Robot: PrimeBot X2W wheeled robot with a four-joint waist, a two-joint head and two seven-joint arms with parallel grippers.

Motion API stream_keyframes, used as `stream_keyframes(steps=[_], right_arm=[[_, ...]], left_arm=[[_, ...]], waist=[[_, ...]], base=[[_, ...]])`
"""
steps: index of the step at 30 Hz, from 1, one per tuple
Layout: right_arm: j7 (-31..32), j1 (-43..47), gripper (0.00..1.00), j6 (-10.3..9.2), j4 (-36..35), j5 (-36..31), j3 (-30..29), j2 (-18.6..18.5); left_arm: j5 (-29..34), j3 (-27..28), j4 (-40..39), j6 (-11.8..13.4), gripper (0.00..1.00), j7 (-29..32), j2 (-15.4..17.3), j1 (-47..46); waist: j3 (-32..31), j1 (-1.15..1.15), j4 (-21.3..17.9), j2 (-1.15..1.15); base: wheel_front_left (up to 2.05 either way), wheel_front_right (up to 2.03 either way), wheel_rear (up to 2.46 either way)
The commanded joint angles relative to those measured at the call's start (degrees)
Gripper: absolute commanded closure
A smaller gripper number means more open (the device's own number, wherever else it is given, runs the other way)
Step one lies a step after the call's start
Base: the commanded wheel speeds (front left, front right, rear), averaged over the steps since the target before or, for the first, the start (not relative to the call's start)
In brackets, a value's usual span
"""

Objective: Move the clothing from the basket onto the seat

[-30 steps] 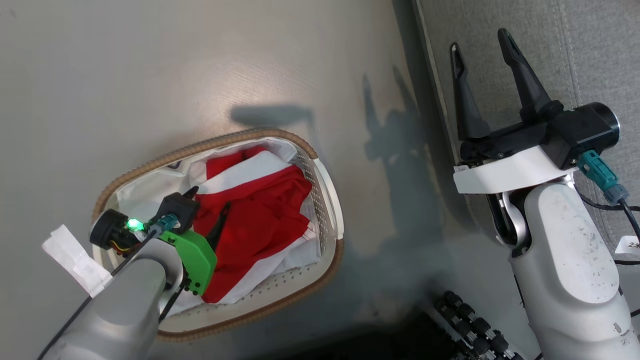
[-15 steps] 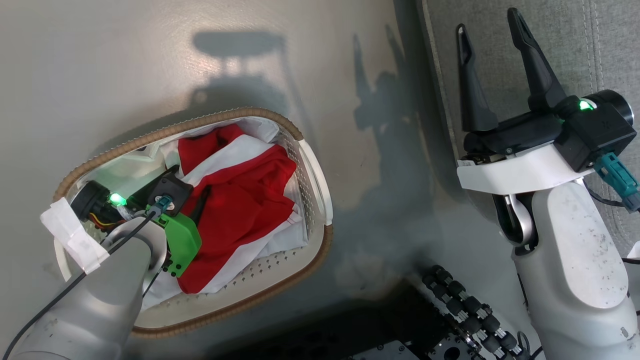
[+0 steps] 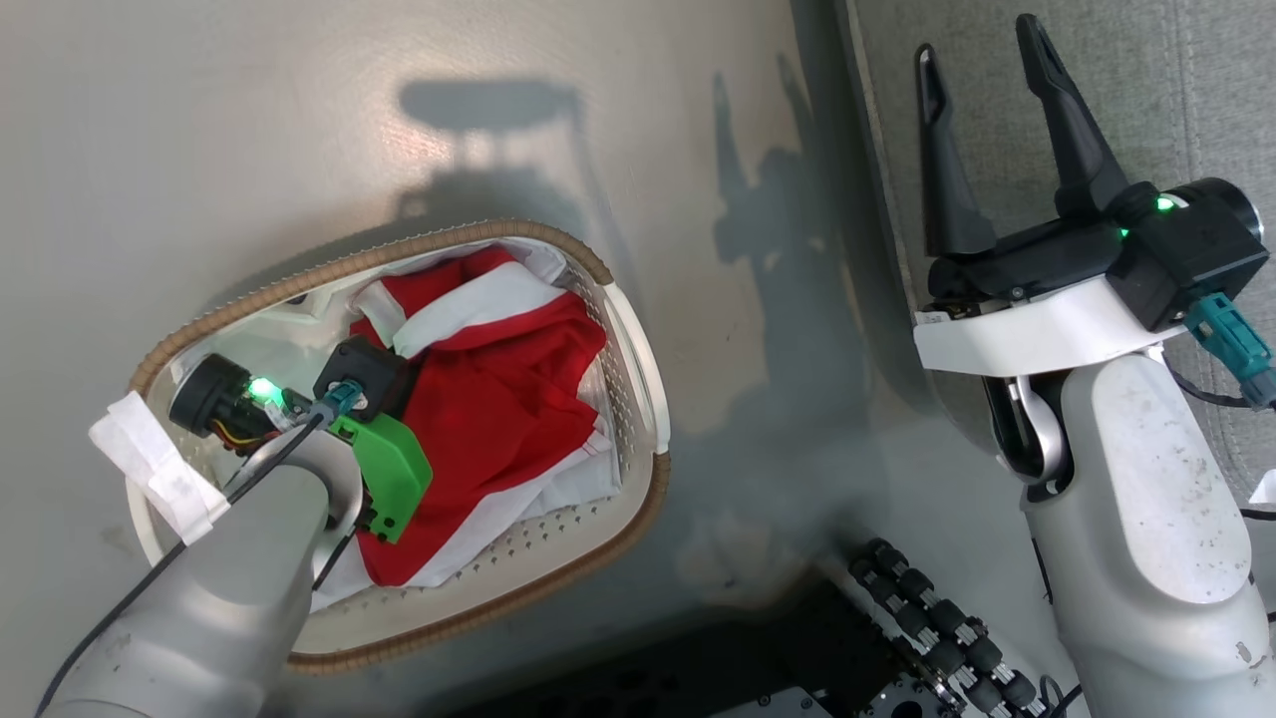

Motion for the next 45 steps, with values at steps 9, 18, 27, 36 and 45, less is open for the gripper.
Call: stream_keyframes(steps=[9,18,27,36,45], right_arm=[[-0.27,-0.21,0.00,-0.08,4.03,1.14,1.53,-0.17],[-0.27,2.76,0.00,-0.08,9.15,1.43,1.85,-0.19],[-0.27,8.19,0.00,-0.08,14.18,2.34,1.46,-0.22],[-0.27,13.71,0.00,-0.08,16.60,3.57,0.64,-0.18],[-0.27,18.51,0.00,-0.08,18.59,4.06,2.21,-0.19]], left_arm=[[-2.51,2.50,-4.83,0.01,1.00,-0.01,-0.06,6.98],[-3.16,8.27,-10.45,0.01,1.00,-0.02,-1.77,13.76],[-0.87,15.85,-19.56,0.01,1.00,-0.02,-4.82,22.08],[1.94,21.18,-31.37,0.01,1.00,-0.03,-5.32,27.23],[4.37,26.29,-38.87,0.01,1.00,-0.02,-8.11,28.49]], waist=[[-10.23,-0.01,2.12,0.00],[-21.62,-0.01,6.40,0.00],[-35.11,-0.01,12.08,0.00],[-43.97,-0.01,14.93,0.00],[-50.45,-0.01,15.25,0.00]], base=[[0.00,0.00,0.00],[0.00,0.00,0.00],[0.00,0.00,0.00],[0.00,0.00,0.00],[0.00,0.00,0.00]])
